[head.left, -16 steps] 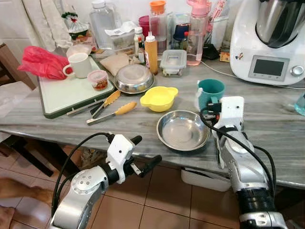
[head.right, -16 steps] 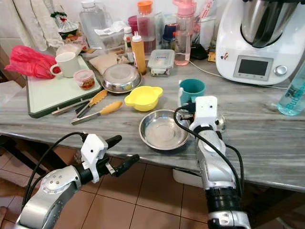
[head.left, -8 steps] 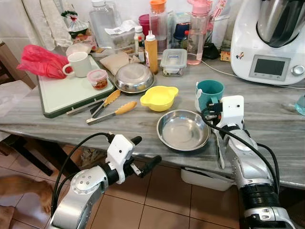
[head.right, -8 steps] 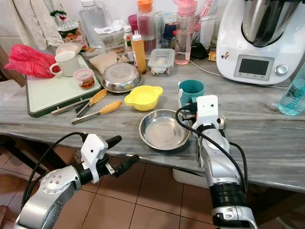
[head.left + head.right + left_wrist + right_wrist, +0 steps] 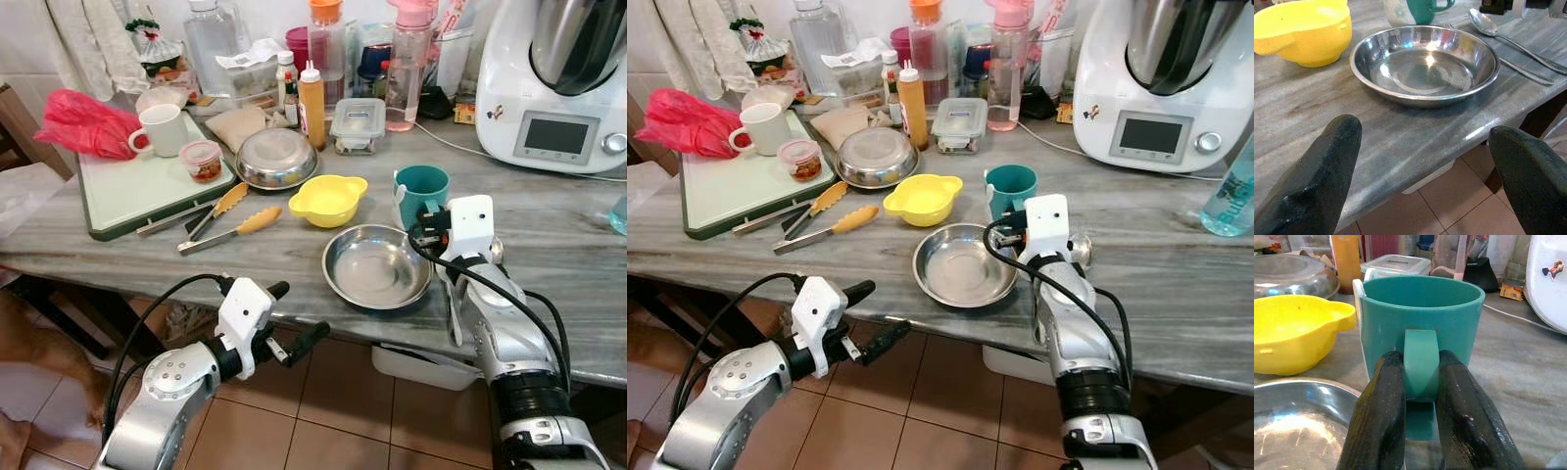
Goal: Setting the table
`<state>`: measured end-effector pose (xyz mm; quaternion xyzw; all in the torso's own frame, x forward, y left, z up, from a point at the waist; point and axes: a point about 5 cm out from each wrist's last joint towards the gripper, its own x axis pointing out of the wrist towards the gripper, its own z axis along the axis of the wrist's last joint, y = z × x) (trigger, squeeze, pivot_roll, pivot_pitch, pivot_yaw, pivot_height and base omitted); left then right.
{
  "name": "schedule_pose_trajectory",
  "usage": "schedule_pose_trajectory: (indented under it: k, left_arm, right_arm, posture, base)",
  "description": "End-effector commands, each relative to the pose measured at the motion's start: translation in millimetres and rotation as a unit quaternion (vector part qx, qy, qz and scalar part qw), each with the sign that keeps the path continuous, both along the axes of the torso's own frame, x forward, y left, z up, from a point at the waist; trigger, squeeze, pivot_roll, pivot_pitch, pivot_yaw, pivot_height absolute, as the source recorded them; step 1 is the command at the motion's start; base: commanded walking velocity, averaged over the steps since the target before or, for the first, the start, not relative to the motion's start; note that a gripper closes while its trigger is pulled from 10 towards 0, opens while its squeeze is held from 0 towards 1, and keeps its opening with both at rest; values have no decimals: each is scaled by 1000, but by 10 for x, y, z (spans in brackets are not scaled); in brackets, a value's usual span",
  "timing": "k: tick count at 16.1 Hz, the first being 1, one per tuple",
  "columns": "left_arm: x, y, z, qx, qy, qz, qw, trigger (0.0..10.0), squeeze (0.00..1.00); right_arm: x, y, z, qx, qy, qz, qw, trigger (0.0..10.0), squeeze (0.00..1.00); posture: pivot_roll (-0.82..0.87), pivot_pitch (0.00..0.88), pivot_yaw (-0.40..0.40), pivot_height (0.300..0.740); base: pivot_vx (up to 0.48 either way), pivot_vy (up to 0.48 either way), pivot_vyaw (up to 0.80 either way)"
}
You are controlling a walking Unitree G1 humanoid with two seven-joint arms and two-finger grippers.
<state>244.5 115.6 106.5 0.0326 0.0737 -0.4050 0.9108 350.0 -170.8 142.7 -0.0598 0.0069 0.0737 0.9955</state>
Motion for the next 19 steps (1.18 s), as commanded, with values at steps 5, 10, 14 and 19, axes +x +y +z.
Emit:
schedule_pose_trajectory:
  k: [5, 10, 14, 19]
  left_arm:
    - [-8, 27, 1, 13, -3, 1, 1000, 10000, 0]
    - [1, 33, 6, 15, -2, 0, 1000, 10000, 0]
    - [3, 34, 0, 17, 0, -1, 1000, 10000, 0]
    - [3, 45, -10, 20, 1, 1, 1000, 10000, 0]
  right_arm:
    - [54, -19, 20, -11, -3, 13, 1000, 10000, 0]
    - [81, -75, 14, -14, -5, 5, 1000, 10000, 0]
    - [112, -62, 32, -13, -10, 7, 1000, 10000, 0]
    - [134, -48, 26, -12, -11, 5, 1000, 10000, 231]
  posture:
    - [-107, 43, 90, 740]
    - [-104, 47, 99, 740]
    - [-104, 48, 99, 740]
    - [-99, 46, 99, 740]
  base:
    - [0, 0, 0]
    - [0, 0, 0]
    - [0, 0, 0]
    - [0, 0, 0]
